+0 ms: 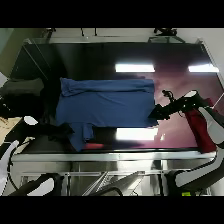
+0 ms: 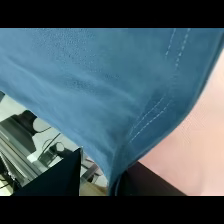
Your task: Fold the shirts.
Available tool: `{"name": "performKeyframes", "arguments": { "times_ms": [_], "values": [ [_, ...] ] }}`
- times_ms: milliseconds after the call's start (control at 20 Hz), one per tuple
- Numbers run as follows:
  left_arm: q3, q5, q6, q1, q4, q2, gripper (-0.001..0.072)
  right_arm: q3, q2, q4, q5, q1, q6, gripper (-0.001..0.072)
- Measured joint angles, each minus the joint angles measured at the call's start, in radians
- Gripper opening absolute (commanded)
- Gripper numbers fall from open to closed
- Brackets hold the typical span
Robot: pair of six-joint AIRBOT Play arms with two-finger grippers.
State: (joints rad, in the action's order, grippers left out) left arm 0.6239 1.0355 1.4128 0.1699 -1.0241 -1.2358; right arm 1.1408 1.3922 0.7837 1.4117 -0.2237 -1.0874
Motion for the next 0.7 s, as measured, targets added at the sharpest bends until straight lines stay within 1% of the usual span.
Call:
{"name": "performKeyframes", "arguments": {
  "times_ms": [50,150,200,300,350,400,700],
  "values": [
    [0.017,-0.013,-0.009,-0.004,-0.006,-0.005,0.0027,0.0,0.0,-0.001,0.0,0.0,0.0,0.0272],
    [0.053,0.003,-0.028,-0.024,0.028,-0.007,0.0015,0.0,-0.002,-0.003,0.0,0.0,0.0,0.0261],
    [0.063,0.006,-0.035,-0.034,0.028,-0.008,0.0015,0.0,-0.002,-0.003,0.0,0.0,0.0,0.0225],
    [0.078,0.005,-0.042,-0.056,0.034,-0.01,0.0015,0.0,-0.002,-0.003,0.0,0.0,0.0,0.0223],
    [0.082,0.015,-0.045,-0.064,0.032,-0.01,0.0014,0.0,-0.002,-0.001,0.001,0.0,0.0,0.0152],
    [0.085,0.019,-0.045,-0.068,0.018,-0.01,0.0014,0.0,-0.002,-0.003,0.001,0.0,0.0,0.0019],
    [0.092,0.083,-0.05,-0.08,-0.035,0.005,0.0014,0.0,-0.002,0.006,0.008,-0.002,0.0,0.0018]
  ]
}}
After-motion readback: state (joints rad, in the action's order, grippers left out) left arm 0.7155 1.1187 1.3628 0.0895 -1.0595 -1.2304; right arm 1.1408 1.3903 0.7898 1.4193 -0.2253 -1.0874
